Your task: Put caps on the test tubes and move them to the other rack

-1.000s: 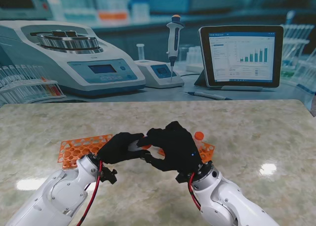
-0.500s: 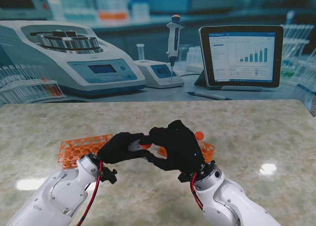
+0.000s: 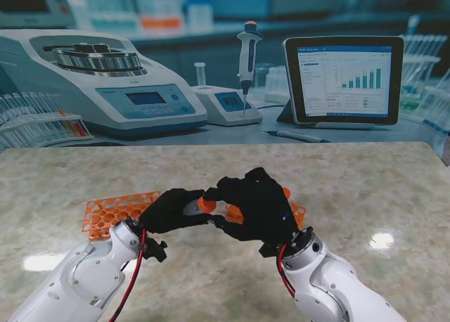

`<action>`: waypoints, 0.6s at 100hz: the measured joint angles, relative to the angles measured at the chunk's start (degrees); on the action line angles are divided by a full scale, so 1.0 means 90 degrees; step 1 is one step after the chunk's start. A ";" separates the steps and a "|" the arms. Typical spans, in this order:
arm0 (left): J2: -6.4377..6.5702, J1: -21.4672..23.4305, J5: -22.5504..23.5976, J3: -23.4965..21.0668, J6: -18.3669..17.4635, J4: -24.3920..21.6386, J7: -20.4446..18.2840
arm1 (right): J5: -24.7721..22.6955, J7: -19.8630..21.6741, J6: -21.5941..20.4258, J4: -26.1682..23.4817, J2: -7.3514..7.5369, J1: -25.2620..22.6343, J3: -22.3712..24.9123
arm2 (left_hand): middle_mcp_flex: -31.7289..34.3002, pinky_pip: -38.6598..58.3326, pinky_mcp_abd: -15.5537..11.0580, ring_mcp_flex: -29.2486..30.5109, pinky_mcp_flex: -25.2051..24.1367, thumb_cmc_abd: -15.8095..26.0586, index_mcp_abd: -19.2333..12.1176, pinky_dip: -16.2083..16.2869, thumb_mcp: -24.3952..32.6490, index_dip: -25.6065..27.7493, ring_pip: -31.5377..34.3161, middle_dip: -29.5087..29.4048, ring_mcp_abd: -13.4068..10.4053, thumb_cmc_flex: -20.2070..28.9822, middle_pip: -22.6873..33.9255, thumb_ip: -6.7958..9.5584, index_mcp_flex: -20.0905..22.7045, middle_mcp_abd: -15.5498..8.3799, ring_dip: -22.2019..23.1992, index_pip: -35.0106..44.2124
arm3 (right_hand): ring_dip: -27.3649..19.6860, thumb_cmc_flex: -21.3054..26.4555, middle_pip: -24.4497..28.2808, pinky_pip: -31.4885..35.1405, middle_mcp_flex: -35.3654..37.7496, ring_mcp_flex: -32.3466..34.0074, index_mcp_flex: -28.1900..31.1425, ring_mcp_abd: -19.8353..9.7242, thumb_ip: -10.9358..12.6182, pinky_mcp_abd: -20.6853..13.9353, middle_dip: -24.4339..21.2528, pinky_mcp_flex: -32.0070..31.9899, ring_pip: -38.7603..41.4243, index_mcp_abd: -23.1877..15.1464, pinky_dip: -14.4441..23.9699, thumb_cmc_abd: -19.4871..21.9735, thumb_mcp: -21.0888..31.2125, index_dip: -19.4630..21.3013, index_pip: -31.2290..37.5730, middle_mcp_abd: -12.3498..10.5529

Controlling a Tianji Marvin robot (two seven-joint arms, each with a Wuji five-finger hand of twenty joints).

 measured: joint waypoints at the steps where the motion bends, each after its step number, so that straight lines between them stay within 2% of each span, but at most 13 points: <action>1: 0.0000 0.0000 0.0000 0.0001 0.0000 0.0000 -0.0001 | 0.0000 0.0014 0.0000 -0.0004 0.0001 0.0000 0.0005 | 0.0000 0.0000 0.0000 0.0000 0.0000 0.0000 0.0000 0.0000 0.0000 0.0000 0.0000 0.0000 0.0000 0.0000 0.0000 0.0000 0.0000 0.0000 0.0000 0.0000 | -0.0050 -0.0001 0.0000 0.0000 -0.0001 0.0002 0.0000 0.0000 0.0002 0.0000 0.0000 -0.0007 -0.0107 0.0011 0.0000 0.0000 0.0000 0.0002 -0.0002 0.0000; 7: 0.0001 0.0000 0.0000 0.0003 -0.0001 0.0000 -0.0005 | 0.0010 0.0128 0.0000 -0.0024 0.0003 0.0000 0.0038 | 0.0000 0.0000 0.0000 0.0000 0.0000 0.0000 0.0000 0.0000 0.0000 0.0000 0.0000 0.0000 0.0000 0.0000 0.0000 0.0000 0.0000 0.0000 0.0000 0.0000 | -0.0050 -0.0017 -0.0012 -0.0002 -0.0088 -0.0006 0.0000 0.0000 0.0006 0.0107 0.0000 -0.0043 -0.0107 0.0077 0.0000 0.0000 0.0000 0.0063 -0.0011 0.0000; 40: 0.0004 0.0005 0.0007 0.0000 -0.0040 -0.0003 -0.0023 | 0.0487 0.0787 -0.0054 -0.0028 -0.0002 0.0166 0.0103 | 0.0000 0.0000 -0.0001 0.0000 0.0000 0.0000 0.0000 0.0000 0.0000 0.0000 0.0000 0.0000 0.0000 0.0000 0.0000 0.0000 0.0000 0.0000 0.0000 0.0000 | -0.0053 -0.0320 -0.0012 -0.0078 -0.0177 -0.0179 -0.0061 0.0000 0.0008 0.0117 0.0000 -0.0097 -0.0089 0.0392 0.0000 -0.0003 -0.0062 0.0147 -0.0169 -0.0001; 60: 0.0006 0.0014 0.0010 0.0000 -0.0051 -0.0008 -0.0025 | 0.0566 0.0960 -0.0063 -0.0005 -0.0010 0.0280 0.0121 | 0.0000 0.0000 -0.0002 0.0000 0.0000 0.0000 0.0000 0.0000 0.0000 0.0000 0.0000 0.0000 0.0000 0.0000 0.0000 0.0000 0.0000 0.0000 0.0000 0.0000 | -0.0054 -0.0667 -0.0012 -0.0081 -0.0244 -0.0179 -0.0062 0.0000 0.0008 0.0122 0.0000 -0.0126 -0.0093 0.0514 0.0001 -0.0131 -0.0122 0.0229 -0.0252 -0.0001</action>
